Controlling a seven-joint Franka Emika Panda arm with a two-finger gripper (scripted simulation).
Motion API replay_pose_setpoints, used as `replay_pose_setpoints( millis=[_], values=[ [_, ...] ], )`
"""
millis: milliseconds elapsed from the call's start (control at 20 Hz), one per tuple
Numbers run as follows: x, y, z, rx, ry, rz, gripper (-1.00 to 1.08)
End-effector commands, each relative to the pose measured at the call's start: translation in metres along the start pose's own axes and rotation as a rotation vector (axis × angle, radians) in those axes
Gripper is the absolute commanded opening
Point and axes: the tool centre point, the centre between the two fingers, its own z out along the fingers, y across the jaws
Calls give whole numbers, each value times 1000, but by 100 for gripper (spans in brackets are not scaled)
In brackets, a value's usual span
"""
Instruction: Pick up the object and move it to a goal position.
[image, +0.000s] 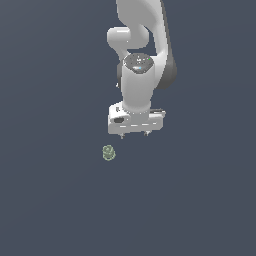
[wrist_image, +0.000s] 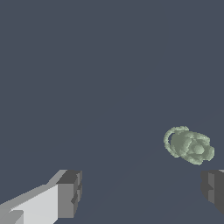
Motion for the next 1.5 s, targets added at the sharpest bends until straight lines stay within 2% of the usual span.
replay_pose_setpoints(
  millis=[0,400,1050,1450],
  values=[
    [0,2,1,0,-1,-1,100],
    [0,22,15,0,-4,-32,100],
    [-9,96,66,0,-15,-141,100],
    [-15,119,82,0,-19,-176,100]
  ],
)
